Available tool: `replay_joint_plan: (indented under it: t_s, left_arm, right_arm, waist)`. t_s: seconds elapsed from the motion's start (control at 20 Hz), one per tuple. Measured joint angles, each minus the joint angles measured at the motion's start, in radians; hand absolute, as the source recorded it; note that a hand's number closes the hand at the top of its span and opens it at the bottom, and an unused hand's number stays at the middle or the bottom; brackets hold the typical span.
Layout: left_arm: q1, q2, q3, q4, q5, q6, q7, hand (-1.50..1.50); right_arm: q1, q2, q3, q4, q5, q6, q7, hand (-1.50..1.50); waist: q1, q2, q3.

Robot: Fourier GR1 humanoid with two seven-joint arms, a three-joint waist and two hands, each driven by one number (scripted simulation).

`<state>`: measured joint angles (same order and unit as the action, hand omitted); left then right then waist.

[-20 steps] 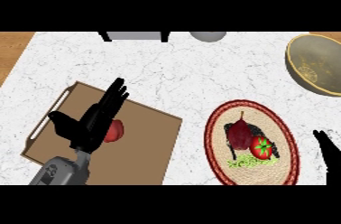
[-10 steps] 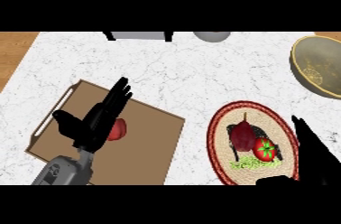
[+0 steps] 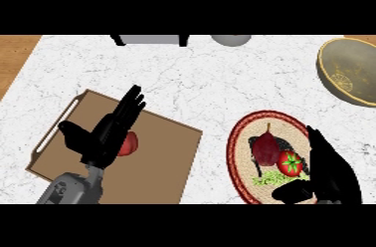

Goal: Pick the tomato from the placemat and place it in the bowl

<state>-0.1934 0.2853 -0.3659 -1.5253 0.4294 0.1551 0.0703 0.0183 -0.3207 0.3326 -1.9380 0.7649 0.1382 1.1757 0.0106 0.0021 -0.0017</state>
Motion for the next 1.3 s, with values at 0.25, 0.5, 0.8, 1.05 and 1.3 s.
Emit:
replay_joint_plan:
  t_s: [0.25,0.5,0.8,1.05,1.3]
  left_arm:
    - [0.021,-0.002,0.007,-0.007,-0.011,-0.011,-0.008,0.0]
    - [0.028,-0.014,0.017,-0.012,-0.023,-0.02,0.0,0.0]
    - [0.037,-0.018,0.038,-0.037,-0.033,-0.029,0.022,0.0]
    - [0.031,-0.034,0.06,0.001,-0.048,-0.057,0.008,0.0]
    - [0.056,-0.043,0.077,-0.018,-0.062,-0.078,0.011,0.0]
  right_arm:
    - [-0.015,0.035,-0.026,0.051,-0.006,0.044,-0.009,-1.5]
    - [-0.039,0.075,-0.03,0.118,0.037,0.056,-0.027,-1.5]
    - [-0.057,0.133,-0.035,0.196,0.104,0.059,-0.051,-1.5]
    - [-0.048,0.15,-0.078,0.233,0.133,0.057,-0.087,-1.5]
    - [-0.066,0.181,-0.104,0.266,0.175,0.057,-0.099,-1.5]
  waist:
    - [-0.003,-0.001,0.0]
    - [-0.006,-0.002,0.001]
    - [-0.006,-0.002,0.001]
    - [-0.01,-0.002,0.001]
    - [-0.009,-0.002,0.002]
